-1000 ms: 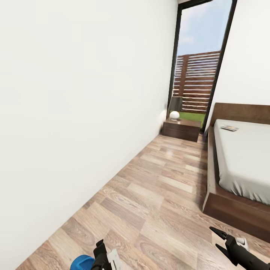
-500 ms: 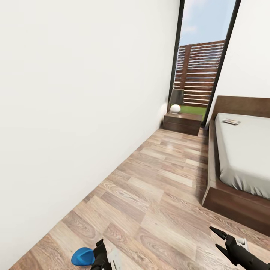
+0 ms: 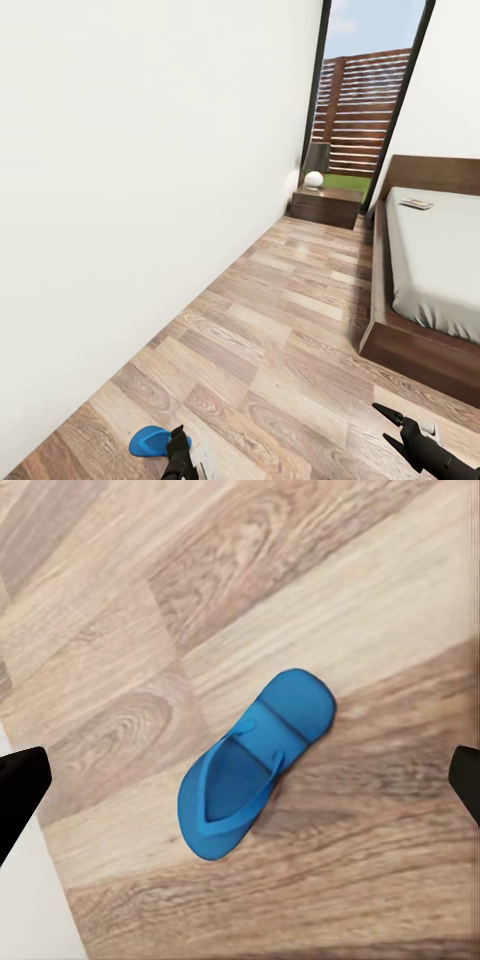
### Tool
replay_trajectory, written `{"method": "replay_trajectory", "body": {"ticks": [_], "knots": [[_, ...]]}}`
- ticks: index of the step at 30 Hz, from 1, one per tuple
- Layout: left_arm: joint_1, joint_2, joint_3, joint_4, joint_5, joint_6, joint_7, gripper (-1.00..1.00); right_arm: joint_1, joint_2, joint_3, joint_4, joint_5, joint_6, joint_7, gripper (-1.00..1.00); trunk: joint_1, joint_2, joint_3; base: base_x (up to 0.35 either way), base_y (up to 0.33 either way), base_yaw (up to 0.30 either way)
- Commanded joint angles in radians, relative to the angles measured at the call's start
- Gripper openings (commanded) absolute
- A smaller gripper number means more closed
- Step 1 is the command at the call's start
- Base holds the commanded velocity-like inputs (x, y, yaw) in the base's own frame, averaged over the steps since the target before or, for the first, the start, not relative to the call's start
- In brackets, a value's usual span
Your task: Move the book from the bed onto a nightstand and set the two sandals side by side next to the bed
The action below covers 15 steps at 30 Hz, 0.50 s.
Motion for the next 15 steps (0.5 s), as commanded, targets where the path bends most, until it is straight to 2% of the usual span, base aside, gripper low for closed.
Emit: {"method": "replay_trajectory", "body": {"ticks": [1, 15], "knots": [[0.000, 0.000, -0.002, -0.001, -0.009, 0.005, -0.004, 1.00, -0.001, 0.000, -0.002, 0.000, -0.002, 0.006, 0.001, 1.00, 0.000, -0.001, -0.005, 0.000, 0.000, 0.000], [0.000, 0.000, -0.002, -0.001, -0.009, 0.005, -0.004, 1.00, -0.001, 0.000, -0.002, 0.000, -0.002, 0.006, 0.001, 1.00, 0.006, -0.004, -0.059, 0.000, 0.000, 0.000]]}}
